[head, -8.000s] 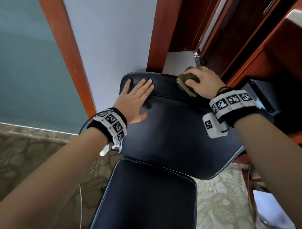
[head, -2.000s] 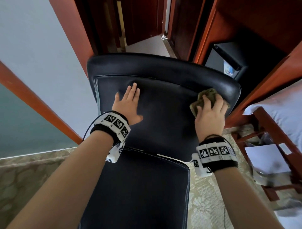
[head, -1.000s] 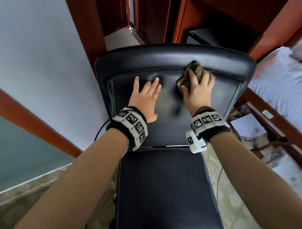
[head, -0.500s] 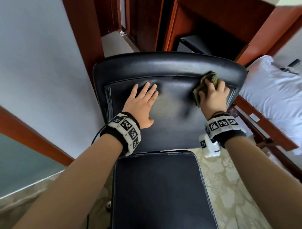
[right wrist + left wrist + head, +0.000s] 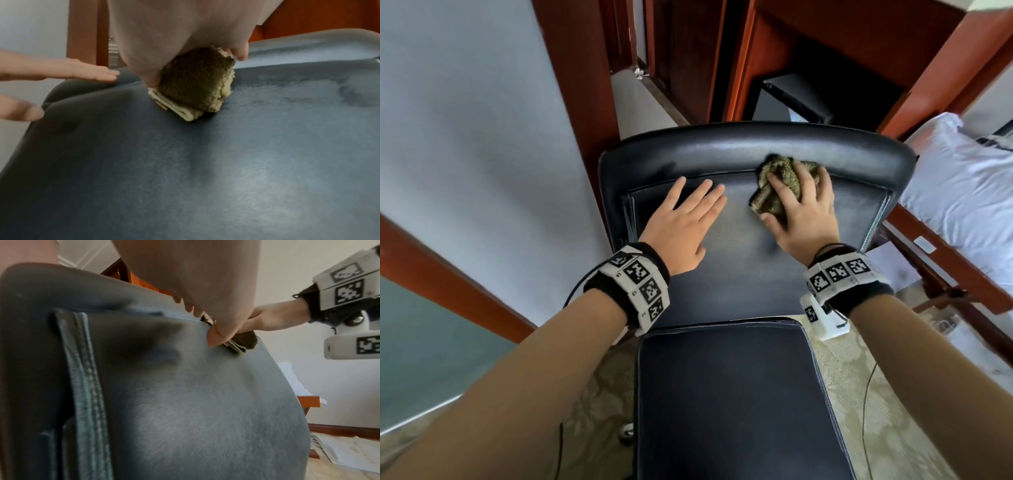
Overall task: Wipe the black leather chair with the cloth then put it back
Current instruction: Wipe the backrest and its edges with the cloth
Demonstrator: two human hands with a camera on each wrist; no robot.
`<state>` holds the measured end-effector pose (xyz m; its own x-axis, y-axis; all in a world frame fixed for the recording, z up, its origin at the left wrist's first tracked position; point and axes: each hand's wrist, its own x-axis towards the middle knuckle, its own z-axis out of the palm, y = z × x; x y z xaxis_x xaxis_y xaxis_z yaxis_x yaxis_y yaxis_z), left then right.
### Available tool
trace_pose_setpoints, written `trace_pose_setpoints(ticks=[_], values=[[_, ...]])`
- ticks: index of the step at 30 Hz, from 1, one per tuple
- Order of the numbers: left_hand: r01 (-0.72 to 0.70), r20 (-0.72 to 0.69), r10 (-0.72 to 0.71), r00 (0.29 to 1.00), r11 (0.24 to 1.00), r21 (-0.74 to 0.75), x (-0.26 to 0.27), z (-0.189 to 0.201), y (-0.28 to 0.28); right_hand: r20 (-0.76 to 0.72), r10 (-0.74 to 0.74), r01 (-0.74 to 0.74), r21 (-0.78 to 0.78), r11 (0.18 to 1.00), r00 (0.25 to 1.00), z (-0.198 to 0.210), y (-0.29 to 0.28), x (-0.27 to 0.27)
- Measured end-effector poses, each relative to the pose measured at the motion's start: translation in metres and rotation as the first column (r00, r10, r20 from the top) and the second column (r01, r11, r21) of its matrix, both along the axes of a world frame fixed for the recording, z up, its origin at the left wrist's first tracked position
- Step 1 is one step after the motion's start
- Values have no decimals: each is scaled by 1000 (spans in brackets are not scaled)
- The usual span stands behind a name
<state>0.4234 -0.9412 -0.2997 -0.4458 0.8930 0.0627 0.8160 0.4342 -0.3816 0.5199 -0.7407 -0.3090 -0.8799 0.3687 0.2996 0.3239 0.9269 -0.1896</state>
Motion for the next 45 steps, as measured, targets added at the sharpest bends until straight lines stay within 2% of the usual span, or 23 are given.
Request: trace_pose_setpoints(ticks=[2,6,8,11,13,17,23,29,36,45], values=[[14,-67,-12,998,999,43,-5,-2,-10,-51,-2,-2,-79,997,999,-2,-5,-4],[58,-50,-56,997,998,35,-12,-6,-31,-190,-18,-18,-186,982,982,0,-11,-8],[30,-8,-30,1000,999,31,-13,-8,-40,-228,-61,5,-237,972,972,0,-15,-8],[-21,104,21,994,1000,-2,-14,-9,-43,-188,-201,130,-335,933,961,5,-21,-12],[-33,190,39,981,999,-32,-16,-9,-40,-162,-236,174,-322,931,958,8,-23,-18],[-73,256,65,964,997,21,-16,-11,-33,-135,-186,140,-290,947,973,10,-29,-25],[-88,260,88,962,996,-12,-12,-5,-32,19,34,-31,-119,992,999,1,-52,-31],[-111,259,121,958,992,-51,-8,-5,-30,156,72,-80,47,996,985,6,-36,-22],[-115,281,119,952,993,-32,-11,-7,-25,63,-34,37,-43,998,997,6,7,-1],[-122,281,129,951,992,-45,-11,-8,-22,153,43,-39,-32,999,987,16,-39,-34]])
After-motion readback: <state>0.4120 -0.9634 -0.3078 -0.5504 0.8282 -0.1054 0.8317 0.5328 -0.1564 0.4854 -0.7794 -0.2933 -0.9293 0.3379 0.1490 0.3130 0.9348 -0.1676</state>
